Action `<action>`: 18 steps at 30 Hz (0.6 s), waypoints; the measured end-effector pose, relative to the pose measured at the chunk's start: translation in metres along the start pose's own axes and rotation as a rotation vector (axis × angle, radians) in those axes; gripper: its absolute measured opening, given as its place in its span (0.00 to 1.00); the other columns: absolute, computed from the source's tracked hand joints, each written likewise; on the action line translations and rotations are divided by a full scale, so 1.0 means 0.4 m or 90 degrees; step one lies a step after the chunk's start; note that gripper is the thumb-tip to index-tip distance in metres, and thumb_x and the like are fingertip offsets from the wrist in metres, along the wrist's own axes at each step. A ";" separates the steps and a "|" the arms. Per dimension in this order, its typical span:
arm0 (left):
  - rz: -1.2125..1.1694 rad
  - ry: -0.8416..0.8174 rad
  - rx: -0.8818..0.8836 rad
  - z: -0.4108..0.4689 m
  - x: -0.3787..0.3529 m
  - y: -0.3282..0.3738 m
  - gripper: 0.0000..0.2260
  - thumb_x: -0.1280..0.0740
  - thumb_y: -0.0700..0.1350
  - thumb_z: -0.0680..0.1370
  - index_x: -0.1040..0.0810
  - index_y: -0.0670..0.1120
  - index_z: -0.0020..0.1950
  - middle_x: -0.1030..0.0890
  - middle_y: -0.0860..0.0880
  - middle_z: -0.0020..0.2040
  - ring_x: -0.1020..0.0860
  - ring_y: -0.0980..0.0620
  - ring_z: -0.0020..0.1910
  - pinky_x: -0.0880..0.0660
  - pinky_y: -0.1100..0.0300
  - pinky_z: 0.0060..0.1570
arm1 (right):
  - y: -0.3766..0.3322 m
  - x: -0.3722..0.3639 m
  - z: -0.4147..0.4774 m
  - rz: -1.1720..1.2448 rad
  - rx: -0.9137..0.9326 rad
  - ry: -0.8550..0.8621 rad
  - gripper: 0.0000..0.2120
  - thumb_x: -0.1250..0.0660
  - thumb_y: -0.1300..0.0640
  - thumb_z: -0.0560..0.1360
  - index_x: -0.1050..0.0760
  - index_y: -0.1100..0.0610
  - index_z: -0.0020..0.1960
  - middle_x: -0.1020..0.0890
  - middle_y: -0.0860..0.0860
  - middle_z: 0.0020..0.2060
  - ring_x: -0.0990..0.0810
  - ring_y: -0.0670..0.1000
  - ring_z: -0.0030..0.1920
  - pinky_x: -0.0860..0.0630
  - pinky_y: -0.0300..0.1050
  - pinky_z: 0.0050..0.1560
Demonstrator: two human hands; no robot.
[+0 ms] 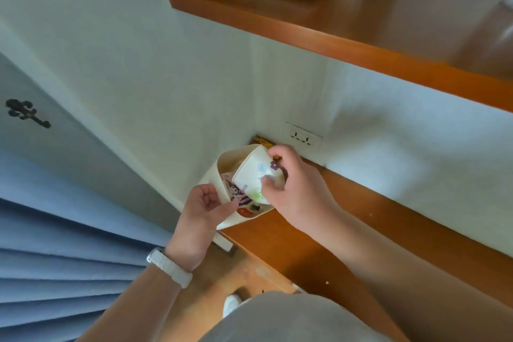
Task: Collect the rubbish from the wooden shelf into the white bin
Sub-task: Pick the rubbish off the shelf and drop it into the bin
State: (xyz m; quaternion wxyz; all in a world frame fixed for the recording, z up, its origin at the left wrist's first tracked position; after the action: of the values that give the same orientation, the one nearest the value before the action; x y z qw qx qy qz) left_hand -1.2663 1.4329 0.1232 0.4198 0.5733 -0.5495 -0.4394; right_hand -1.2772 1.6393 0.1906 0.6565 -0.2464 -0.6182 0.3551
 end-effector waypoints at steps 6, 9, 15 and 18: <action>0.074 0.006 -0.038 0.015 0.015 0.018 0.26 0.21 0.54 0.61 0.25 0.49 0.54 0.18 0.59 0.39 0.19 0.62 0.40 0.23 0.69 0.40 | -0.004 -0.089 -0.004 -0.056 0.002 0.016 0.16 0.31 0.53 0.77 0.31 0.51 0.62 0.26 0.40 0.43 0.23 0.40 0.35 0.27 0.31 0.31; 0.112 -0.013 -0.054 0.020 0.016 0.024 0.28 0.22 0.58 0.59 0.26 0.52 0.55 0.20 0.63 0.38 0.21 0.65 0.39 0.24 0.69 0.40 | -0.012 -0.121 0.000 -0.054 0.013 -0.011 0.14 0.32 0.53 0.78 0.29 0.51 0.62 0.27 0.39 0.38 0.25 0.39 0.30 0.31 0.31 0.28; 0.100 -0.036 -0.062 0.035 0.026 0.025 0.28 0.22 0.59 0.59 0.26 0.52 0.53 0.20 0.65 0.36 0.20 0.65 0.38 0.24 0.70 0.38 | -0.020 -0.144 0.013 -0.056 -0.005 -0.122 0.20 0.37 0.54 0.81 0.30 0.51 0.71 0.20 0.45 0.43 0.22 0.39 0.33 0.29 0.31 0.30; 0.111 -0.044 -0.053 0.038 0.032 0.018 0.29 0.22 0.60 0.58 0.26 0.54 0.54 0.20 0.65 0.37 0.19 0.64 0.41 0.23 0.69 0.38 | -0.012 -0.149 0.012 -0.032 -0.021 -0.181 0.21 0.36 0.56 0.80 0.32 0.49 0.72 0.20 0.47 0.37 0.24 0.35 0.29 0.32 0.29 0.25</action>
State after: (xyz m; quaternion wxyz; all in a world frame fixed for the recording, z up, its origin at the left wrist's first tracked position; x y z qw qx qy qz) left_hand -1.2827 1.4197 0.1257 0.4609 0.4899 -0.5925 -0.4433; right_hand -1.2803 1.5898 0.1570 0.5667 -0.1886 -0.7167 0.3600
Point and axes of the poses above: each hand's wrist, its own z-axis towards the middle knuckle, its own x-axis out of the back of the hand, y = z × x, the point moved 2 cm from there along z, towards the middle knuckle
